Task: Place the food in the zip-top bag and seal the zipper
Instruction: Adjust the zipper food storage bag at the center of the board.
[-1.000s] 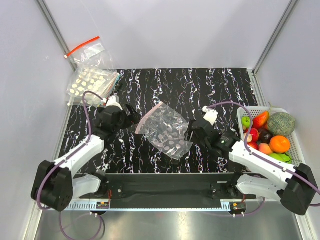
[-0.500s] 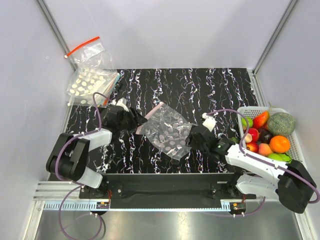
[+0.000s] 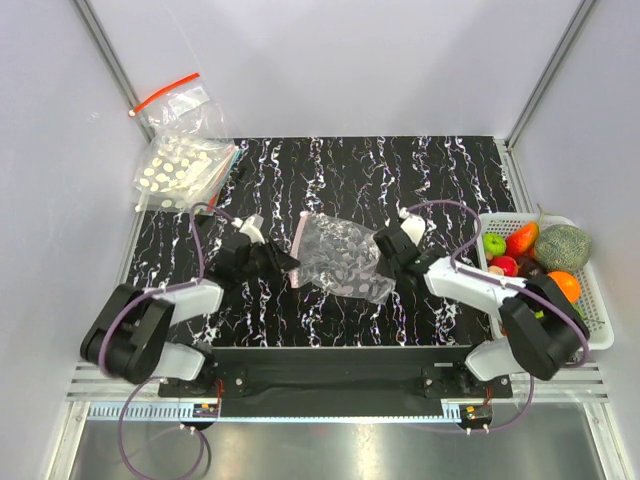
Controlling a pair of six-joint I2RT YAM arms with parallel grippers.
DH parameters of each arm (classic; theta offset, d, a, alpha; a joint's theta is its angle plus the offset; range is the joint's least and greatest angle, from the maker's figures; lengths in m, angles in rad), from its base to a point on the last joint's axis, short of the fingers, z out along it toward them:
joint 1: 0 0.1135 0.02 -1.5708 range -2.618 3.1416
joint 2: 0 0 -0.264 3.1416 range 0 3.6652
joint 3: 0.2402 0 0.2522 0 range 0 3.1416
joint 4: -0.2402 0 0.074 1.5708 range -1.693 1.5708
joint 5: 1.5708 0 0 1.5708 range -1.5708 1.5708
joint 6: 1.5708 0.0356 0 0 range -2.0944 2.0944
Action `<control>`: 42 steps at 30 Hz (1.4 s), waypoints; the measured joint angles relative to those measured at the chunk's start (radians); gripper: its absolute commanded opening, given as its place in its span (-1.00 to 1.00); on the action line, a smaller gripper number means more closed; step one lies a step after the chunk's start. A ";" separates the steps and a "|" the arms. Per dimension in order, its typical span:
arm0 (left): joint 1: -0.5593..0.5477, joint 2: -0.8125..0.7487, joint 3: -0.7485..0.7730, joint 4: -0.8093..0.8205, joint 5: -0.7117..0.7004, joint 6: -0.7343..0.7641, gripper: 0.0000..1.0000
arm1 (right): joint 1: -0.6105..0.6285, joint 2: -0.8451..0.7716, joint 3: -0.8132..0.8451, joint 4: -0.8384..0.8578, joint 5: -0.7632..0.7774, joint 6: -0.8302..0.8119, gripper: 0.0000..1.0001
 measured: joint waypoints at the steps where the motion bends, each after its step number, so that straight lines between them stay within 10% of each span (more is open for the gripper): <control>1: -0.031 -0.029 -0.001 -0.008 -0.014 0.006 -0.51 | -0.014 0.020 0.025 0.004 -0.002 -0.012 -0.34; 6: -0.233 -0.176 -0.001 -0.073 -0.132 0.035 -0.49 | -0.051 0.135 0.217 0.001 -0.011 -0.117 -0.09; 12: -0.427 -0.324 0.005 -0.202 -0.290 0.070 0.18 | -0.051 0.190 0.437 -0.043 -0.013 -0.242 0.65; 21: -0.426 -0.493 0.036 -0.452 -0.436 0.129 0.51 | -0.047 0.033 0.409 -0.113 -0.150 -0.377 0.45; 42: 0.189 -0.670 0.072 -0.591 -0.117 0.066 0.54 | 0.323 0.148 0.323 -0.016 -0.356 -0.690 0.38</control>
